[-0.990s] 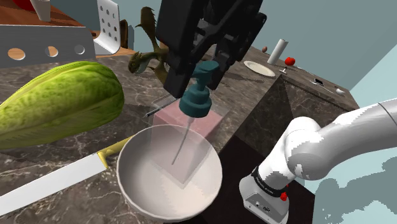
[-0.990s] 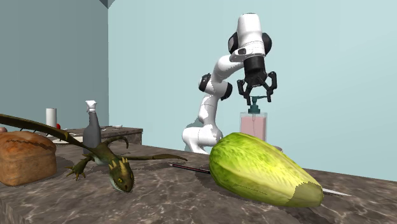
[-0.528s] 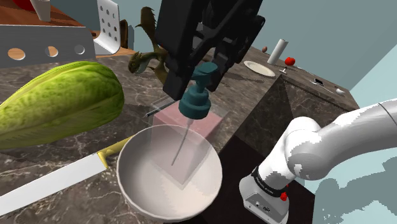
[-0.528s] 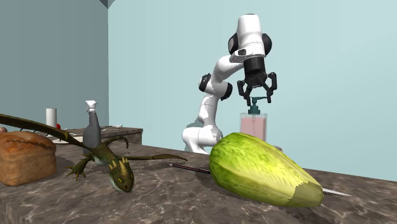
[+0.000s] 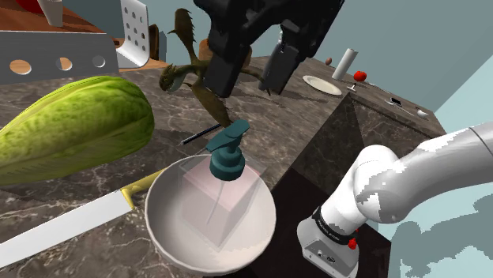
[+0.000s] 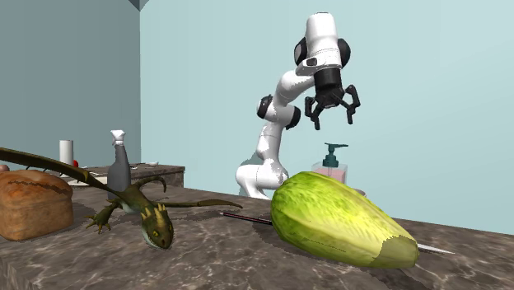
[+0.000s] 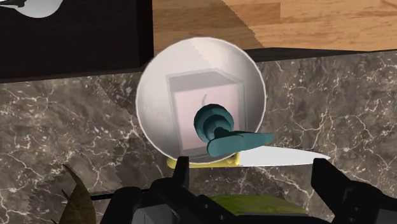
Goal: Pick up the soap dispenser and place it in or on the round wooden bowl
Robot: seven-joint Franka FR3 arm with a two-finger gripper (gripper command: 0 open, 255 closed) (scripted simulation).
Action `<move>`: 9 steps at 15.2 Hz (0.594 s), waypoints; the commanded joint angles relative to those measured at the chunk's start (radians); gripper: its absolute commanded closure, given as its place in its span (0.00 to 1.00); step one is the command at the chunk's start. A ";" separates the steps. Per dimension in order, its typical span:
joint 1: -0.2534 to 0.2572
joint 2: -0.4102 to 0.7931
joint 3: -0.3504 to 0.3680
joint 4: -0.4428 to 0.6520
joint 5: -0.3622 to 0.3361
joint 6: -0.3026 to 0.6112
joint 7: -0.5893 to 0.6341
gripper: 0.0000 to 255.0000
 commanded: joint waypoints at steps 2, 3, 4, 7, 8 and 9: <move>-0.010 0.035 -0.004 0.112 -0.016 -0.079 0.020 0.00; -0.010 0.035 -0.004 0.112 -0.016 -0.079 0.020 0.00; -0.010 0.035 -0.004 0.112 -0.016 -0.079 0.020 0.00; -0.010 0.035 -0.004 0.112 -0.016 -0.079 0.020 0.00; -0.010 0.035 -0.004 0.112 -0.016 -0.079 0.020 0.00; -0.010 0.035 -0.004 0.112 -0.016 -0.079 0.020 0.00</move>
